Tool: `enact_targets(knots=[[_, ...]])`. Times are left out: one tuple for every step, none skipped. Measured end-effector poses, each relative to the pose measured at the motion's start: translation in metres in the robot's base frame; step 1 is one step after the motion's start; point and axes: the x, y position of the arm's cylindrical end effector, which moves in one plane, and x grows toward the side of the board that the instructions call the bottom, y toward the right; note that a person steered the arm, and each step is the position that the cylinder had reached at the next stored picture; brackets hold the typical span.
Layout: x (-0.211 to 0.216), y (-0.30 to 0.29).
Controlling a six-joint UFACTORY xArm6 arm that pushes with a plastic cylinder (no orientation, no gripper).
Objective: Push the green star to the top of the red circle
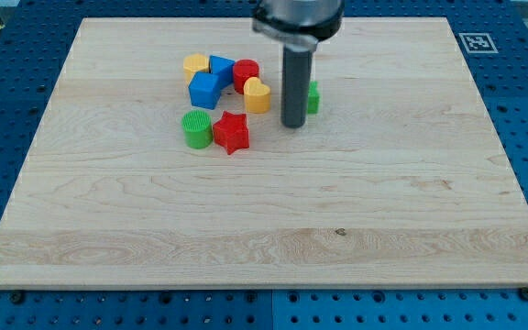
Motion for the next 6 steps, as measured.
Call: enact_targets(knots=[[-0.026, 0.010], [-0.007, 0.016], [-0.001, 0.051], [-0.036, 0.055], [-0.059, 0.008], [-0.088, -0.044]])
